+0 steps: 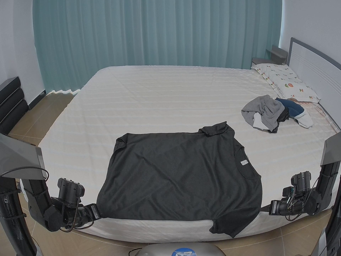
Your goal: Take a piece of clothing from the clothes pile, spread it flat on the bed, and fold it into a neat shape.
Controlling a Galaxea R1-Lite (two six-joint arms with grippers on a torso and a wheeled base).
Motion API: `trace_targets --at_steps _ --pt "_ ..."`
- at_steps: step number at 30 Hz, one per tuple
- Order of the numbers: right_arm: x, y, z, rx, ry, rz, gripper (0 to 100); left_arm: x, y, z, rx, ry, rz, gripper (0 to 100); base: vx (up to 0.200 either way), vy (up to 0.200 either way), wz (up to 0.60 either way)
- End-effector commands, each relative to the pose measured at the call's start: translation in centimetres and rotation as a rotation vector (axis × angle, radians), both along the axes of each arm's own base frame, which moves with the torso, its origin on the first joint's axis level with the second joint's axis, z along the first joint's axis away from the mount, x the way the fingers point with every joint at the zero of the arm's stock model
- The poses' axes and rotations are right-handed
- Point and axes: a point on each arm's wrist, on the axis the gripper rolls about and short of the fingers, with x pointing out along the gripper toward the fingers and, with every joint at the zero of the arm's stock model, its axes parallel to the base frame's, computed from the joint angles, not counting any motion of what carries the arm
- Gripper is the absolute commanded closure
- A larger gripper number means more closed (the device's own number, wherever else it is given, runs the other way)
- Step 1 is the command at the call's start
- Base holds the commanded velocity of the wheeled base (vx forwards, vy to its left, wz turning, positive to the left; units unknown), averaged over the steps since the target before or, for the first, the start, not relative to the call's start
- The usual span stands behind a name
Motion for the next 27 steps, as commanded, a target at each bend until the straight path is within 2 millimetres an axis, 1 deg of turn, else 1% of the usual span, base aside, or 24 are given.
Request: trace_targets --at_steps 1,2,4,6,9,11,13,16,22,27 --pt "0.7 0.1 0.6 0.052 -0.066 -0.045 0 0.3 0.0 0.7 -0.013 -0.035 0.000 0 0.000 0.000 0.00" --pt "0.7 0.1 0.6 0.052 -0.066 -0.045 0 0.3 0.0 0.7 -0.013 -0.035 0.000 0 0.000 0.000 0.00" --pt "1.3 0.4 1.3 0.110 -0.139 -0.080 0 0.7 0.0 2.1 -0.040 -0.101 0.010 0 0.000 0.000 0.00" --pt "1.5 0.9 1.5 0.149 -0.159 -0.079 0 1.0 -0.1 2.7 -0.068 -0.134 0.027 0 0.000 0.000 0.00" --pt "1.8 1.4 1.8 0.201 -0.176 -0.095 0 1.6 -0.2 3.3 -0.106 -0.162 0.060 0 0.000 0.000 0.00" --pt "2.0 1.7 2.1 0.245 -0.195 -0.116 0 2.3 -0.4 3.8 -0.159 -0.191 0.114 0 0.000 0.000 0.00" --pt "2.1 1.9 2.1 0.258 -0.203 -0.119 0 2.6 -0.4 4.0 -0.177 -0.198 0.130 0 0.000 0.000 0.00" --pt "2.2 2.4 2.0 0.270 -0.210 -0.112 0 2.8 -0.5 3.8 -0.177 -0.193 0.132 0 0.200 0.000 0.00" --pt "2.2 2.5 1.8 0.283 -0.203 -0.117 0 3.2 -0.6 3.8 -0.187 -0.205 0.134 0 0.200 0.000 0.00" --pt "2.3 2.5 1.7 0.294 -0.196 -0.125 0 3.9 -0.7 3.9 -0.205 -0.217 0.143 0 0.000 0.000 0.00"
